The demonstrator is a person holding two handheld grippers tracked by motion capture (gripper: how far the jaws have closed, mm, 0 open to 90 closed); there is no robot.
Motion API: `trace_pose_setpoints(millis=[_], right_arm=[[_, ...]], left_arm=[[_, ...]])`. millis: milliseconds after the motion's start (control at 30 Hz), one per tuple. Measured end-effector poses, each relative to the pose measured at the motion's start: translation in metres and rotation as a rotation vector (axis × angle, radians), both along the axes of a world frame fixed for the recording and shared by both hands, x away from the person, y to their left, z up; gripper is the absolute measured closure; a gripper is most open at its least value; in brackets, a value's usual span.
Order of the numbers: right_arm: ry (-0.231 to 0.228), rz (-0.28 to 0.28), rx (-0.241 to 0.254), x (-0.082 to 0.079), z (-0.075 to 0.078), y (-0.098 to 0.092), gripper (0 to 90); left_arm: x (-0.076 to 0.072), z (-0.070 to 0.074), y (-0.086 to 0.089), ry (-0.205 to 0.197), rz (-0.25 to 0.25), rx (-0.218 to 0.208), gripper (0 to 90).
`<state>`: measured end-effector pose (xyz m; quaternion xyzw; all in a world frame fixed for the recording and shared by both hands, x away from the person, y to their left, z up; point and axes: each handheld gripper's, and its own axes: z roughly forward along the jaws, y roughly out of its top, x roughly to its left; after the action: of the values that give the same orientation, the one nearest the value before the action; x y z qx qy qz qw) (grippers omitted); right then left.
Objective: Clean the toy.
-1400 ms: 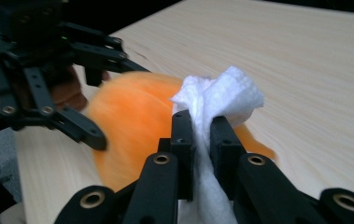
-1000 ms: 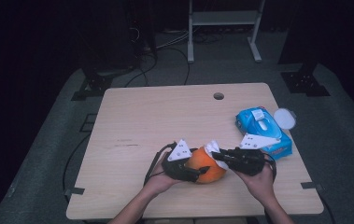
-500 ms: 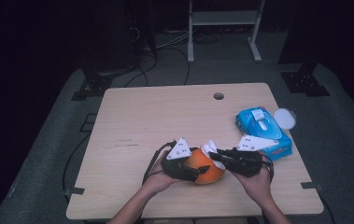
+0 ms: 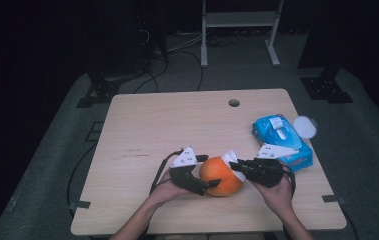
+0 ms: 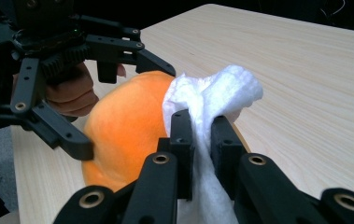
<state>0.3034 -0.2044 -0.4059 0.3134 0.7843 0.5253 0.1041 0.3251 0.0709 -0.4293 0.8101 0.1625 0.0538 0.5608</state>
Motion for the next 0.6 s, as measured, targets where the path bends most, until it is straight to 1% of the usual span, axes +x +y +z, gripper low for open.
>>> trace_pose_setpoints(millis=[33, 67, 100, 133, 167, 267, 300, 333, 367, 400, 433, 467, 500, 533, 600], right_arm=[[0.004, -0.008, 0.001, 0.001, -0.001, -0.001, 81.0], [0.004, -0.008, 0.001, 0.001, -0.001, -0.001, 81.0], [0.005, -0.013, 0.002, 0.002, -0.001, -0.003, 80.9], [0.005, -0.013, 0.002, 0.002, -0.001, -0.003, 80.9], [0.015, -0.016, 0.006, 0.003, -0.002, -0.004, 80.9], [0.020, -0.023, 0.009, 0.004, -0.003, -0.006, 80.9], [0.026, -0.031, 0.014, 0.005, -0.004, -0.008, 80.9], [0.026, -0.031, 0.014, 0.005, -0.004, -0.008, 80.9], [0.028, -0.038, 0.015, 0.007, -0.005, -0.010, 80.9], [0.028, -0.038, 0.015, 0.007, -0.005, -0.010, 80.9], [0.036, -0.047, 0.020, 0.007, -0.006, -0.013, 80.8], [0.036, -0.047, 0.020, 0.007, -0.006, -0.013, 80.8], [0.039, -0.045, 0.023, 0.009, -0.007, -0.015, 80.8], [0.039, -0.045, 0.023, 0.009, -0.007, -0.015, 80.8], [0.044, -0.048, 0.025, 0.009, -0.007, -0.017, 80.8]], left_arm=[[0.003, -0.003, 0.003, 0.022, -0.015, -0.015, 8.4], [0.003, -0.003, 0.003, 0.022, -0.015, -0.015, 8.4], [0.006, -0.009, 0.005, 0.049, -0.036, -0.031, 7.6], [0.006, -0.009, 0.005, 0.049, -0.036, -0.031, 7.0], [0.009, -0.016, 0.005, 0.077, -0.048, -0.033, 7.0], [0.009, -0.020, 0.003, 0.077, -0.052, -0.039, 6.1], [0.006, -0.019, -0.001, 0.053, -0.057, -0.022, 5.9], [0.006, -0.019, -0.001, 0.053, -0.057, -0.022, 5.5], [0.004, -0.018, -0.003, 0.035, -0.064, -0.015, 5.5], [0.004, -0.018, -0.003, 0.035, -0.064, -0.015, 5.6], [0.002, -0.018, -0.004, 0.029, -0.080, -0.014, 5.9], [0.001, -0.018, -0.003, 0.013, -0.089, -0.005, 5.9], [0.000, -0.017, -0.002, 0.006, -0.095, 0.003, 10.5], [0.001, -0.016, -0.001, 0.000, -0.101, 0.005, 10.5], [0.003, -0.015, 0.001, 0.004, -0.082, -0.002, 12.4]])
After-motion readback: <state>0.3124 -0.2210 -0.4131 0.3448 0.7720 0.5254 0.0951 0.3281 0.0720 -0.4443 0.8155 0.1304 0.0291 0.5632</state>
